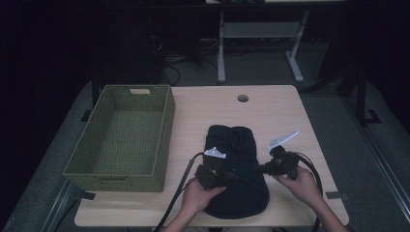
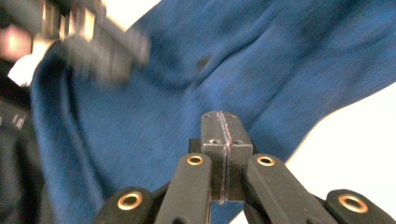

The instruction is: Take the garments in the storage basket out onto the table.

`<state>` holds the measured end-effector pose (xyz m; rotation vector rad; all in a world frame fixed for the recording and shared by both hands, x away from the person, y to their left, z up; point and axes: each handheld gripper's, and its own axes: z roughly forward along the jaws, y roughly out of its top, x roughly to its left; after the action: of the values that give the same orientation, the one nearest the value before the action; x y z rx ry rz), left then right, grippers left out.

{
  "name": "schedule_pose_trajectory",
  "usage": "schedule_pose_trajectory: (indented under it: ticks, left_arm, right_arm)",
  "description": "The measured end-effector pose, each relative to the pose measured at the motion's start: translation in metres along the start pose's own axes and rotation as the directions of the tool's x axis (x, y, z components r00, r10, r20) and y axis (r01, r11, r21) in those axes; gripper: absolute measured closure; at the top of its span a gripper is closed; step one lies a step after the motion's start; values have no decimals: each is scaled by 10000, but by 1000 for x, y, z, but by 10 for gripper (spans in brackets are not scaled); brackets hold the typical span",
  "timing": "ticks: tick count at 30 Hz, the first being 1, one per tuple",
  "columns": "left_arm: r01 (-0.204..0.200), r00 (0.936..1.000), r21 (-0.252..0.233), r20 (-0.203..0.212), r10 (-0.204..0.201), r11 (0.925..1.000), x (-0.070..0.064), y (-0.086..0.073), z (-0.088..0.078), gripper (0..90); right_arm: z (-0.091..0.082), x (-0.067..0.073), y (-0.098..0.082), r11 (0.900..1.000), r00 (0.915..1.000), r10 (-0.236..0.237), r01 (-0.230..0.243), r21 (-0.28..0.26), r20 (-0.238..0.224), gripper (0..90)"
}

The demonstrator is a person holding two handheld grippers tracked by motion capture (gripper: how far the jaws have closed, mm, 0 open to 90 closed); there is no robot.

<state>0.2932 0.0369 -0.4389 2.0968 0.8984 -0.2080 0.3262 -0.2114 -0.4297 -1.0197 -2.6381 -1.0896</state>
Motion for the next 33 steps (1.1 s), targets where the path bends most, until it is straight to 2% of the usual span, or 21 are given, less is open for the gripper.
schedule_pose_trajectory:
  ticks: [1,3,4,5,7,8,9,10,11,13,14,15,16,17,18,19,23,25,29,32,33]
  left_arm:
    - [-60,10000,-26,78,60,10000,-5,6,14,743]
    - [-1,10000,-66,89,1,10000,-7,8,20,745]
    - [2,9999,-71,130,-1,10000,-7,10,25,752]
    - [-80,10000,-72,15,81,9999,-9,14,33,753]
    - [-44,10000,-37,49,44,10000,-11,17,39,758]
    - [-44,10000,-37,49,44,10000,-11,17,39,759]
    - [-91,9998,94,-152,93,9999,-11,20,46,759]
    - [-91,9998,94,-152,93,9999,-11,20,46,758]
    - [44,9997,372,-233,-35,9993,-9,21,51,758]
    - [243,9991,763,-352,-216,9968,-7,20,57,760]
    - [243,9991,763,-352,-216,9968,-7,20,57,766]
    - [349,9988,815,-372,-320,9961,-5,19,58,773]
    - [349,9988,815,-372,-320,9961,-5,19,58,776]
    - [363,9987,864,-391,-330,9956,-5,19,58,777]
    - [327,9987,885,-418,-291,9955,-5,19,58,777]
    - [336,9987,896,-407,-301,9954,-5,18,58,782]
    - [267,9988,941,-442,-226,9952,-5,17,58,789]
    - [274,9988,961,-428,-233,9950,-5,17,57,793]
    - [282,9991,943,-357,-249,9951,-3,16,57,800]
    - [302,9992,958,-283,-276,9949,-2,16,56,802]
    - [315,9992,966,-262,-291,9948,-1,16,56,801]
  right_arm:
    - [-3,-11,10,9991,9995,229,-220,-354,237,895]
    - [-3,-16,15,9986,9986,346,-330,-414,394,895]
    - [-2,-26,23,9964,9959,653,-617,-579,630,895]
    - [0,-31,27,9959,9949,722,-680,-593,709,896]
    - [6,-41,34,9944,9912,891,-828,-661,982,896]
    - [8,-45,36,9936,9903,988,-928,-640,981,896]
    - [13,-50,39,9938,9890,1037,-988,-514,1051,897]
    - [13,-50,39,9938,9890,1037,-988,-514,1051,897]
    - [23,-59,44,9926,9863,1176,-1133,-428,1159,897]
    - [31,-64,45,9909,9838,1329,-1292,-384,1201,897]
    - [31,-64,45,9909,9838,1329,-1292,-384,1201,897]
    - [41,-71,44,9884,9801,1521,-1509,-194,1276,897]
    - [44,-73,43,9874,9781,1579,-1579,-108,1353,899]
    - [45,-77,41,9820,9763,1883,-1855,-352,1068,899]
    - [45,-77,41,9820,9763,1883,-1855,-352,1068,899]
    - [43,-82,41,9792,9716,2018,-1972,-480,1238,899]
    - [42,-84,42,9793,9677,2014,-1960,-494,1518,900]
    - [40,-88,45,9780,9622,2084,-2042,-417,1753,900]
    - [41,-90,50,9821,9559,1882,-1840,-397,2255,900]
    - [40,-91,49,9825,9557,1860,-1797,-486,2280,900]
    - [39,-93,48,9814,9525,1914,-1828,-581,2369,900]
